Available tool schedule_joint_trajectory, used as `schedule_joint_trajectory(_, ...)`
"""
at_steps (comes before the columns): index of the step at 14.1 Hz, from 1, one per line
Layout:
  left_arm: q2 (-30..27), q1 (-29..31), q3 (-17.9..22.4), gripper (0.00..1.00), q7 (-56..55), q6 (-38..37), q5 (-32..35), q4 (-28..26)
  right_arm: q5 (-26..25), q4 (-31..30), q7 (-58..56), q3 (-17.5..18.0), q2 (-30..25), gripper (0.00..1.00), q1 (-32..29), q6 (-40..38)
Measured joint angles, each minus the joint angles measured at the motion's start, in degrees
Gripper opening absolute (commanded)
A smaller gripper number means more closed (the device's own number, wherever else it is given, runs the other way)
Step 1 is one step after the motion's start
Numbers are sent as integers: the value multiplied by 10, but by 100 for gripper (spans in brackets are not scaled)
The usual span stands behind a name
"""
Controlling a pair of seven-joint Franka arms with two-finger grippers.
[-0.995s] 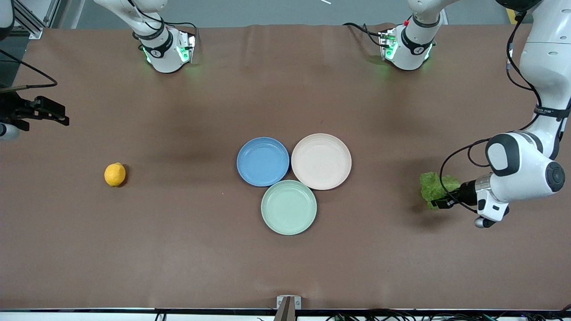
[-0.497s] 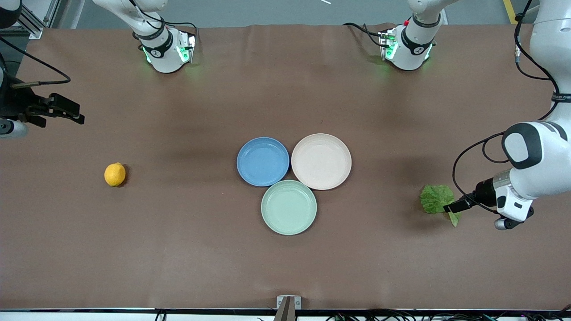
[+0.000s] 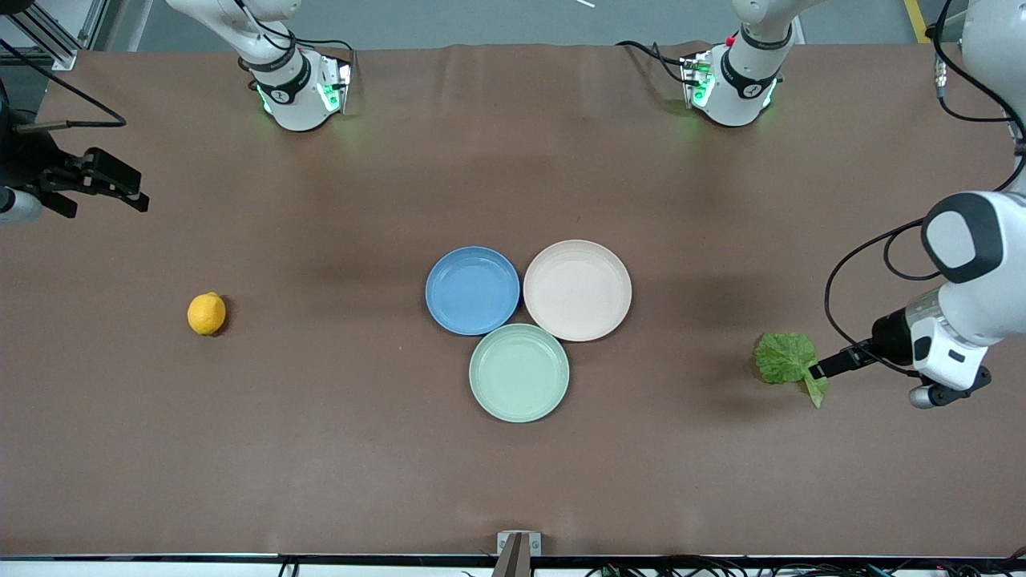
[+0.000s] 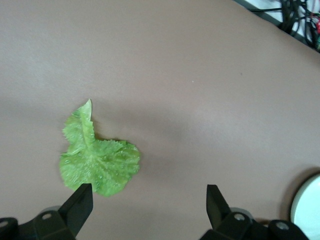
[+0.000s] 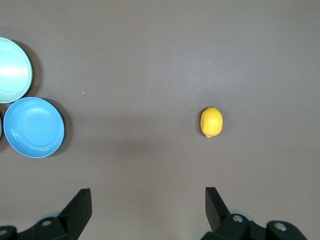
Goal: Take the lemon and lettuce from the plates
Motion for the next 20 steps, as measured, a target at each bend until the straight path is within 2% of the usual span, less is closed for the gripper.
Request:
schedule_joint_trajectory(4,-56,-1,-5,100,1,-60,1,3,0,-4,0,0,-3,100,0,2)
schedule_joint_trajectory(8,-121,1,-5,100,1,-163,17,13,0,-4,0,-1,-3,100,0,4)
schedule_joint_trajectory(13,-158,3,-3,100,1,-345,43,93,0,-3,1,-6,-3,100,0,5)
schedule_joint_trajectory(16,-164,2,-2,100,1,-380,58,128,0,-2,1,-7,-4,100,0,5)
schedule_joint_trajectory(20,-194,-4,-3,100,3,-400,66,135,0,-2,1,-7,-4,100,0,4)
